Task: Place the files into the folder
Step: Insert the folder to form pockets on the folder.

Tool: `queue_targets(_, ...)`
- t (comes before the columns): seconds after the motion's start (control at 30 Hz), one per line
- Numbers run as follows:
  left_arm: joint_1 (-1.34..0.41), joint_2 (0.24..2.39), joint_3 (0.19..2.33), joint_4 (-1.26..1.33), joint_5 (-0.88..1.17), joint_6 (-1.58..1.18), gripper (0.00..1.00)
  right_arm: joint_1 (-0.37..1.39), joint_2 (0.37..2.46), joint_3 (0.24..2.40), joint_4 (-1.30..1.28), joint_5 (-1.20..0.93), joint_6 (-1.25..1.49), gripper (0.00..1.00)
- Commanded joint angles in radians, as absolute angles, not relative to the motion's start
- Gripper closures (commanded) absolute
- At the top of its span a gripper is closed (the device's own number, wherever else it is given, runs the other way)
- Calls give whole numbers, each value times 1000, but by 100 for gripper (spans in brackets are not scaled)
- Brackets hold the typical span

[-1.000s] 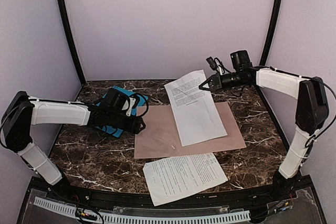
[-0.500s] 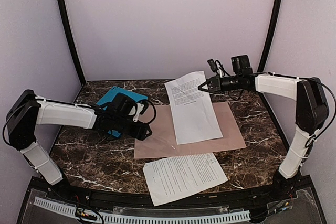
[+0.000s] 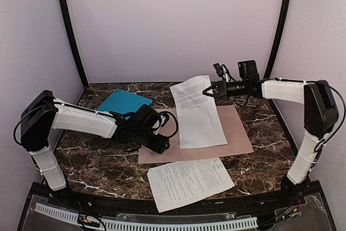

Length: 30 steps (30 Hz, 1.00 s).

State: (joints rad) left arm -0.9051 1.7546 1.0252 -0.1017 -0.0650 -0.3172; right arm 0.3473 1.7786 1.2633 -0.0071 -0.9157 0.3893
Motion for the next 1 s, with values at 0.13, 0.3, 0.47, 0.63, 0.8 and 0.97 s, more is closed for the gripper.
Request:
queue_targets(0.13,-933,1764,1060,-148,-129,-363,29,354,1821,1227,148,-1015,529,100)
queue_targets(0.3,-933,1753,1061,-172,-171,-357,29,354,1854,1212,233,-1043,630,100)
queue_targets(0.47,-933,1740,1055,-185,-194,-352,29,339,1878,1221,229,-1038,668,100)
queue_targets(0.63,-933,1732,1052,-197,-216,-349,29,339,1907,1223,226,-1013,690,100)
queue_targets(0.8,-933,1720,1050,-203,-224,-346,29,335,1942,1249,130,-955,599,97)
queue_targets(0.97,-933,1707,1047,-217,-237,-342,29,330,1968,1278,46,-940,481,84)
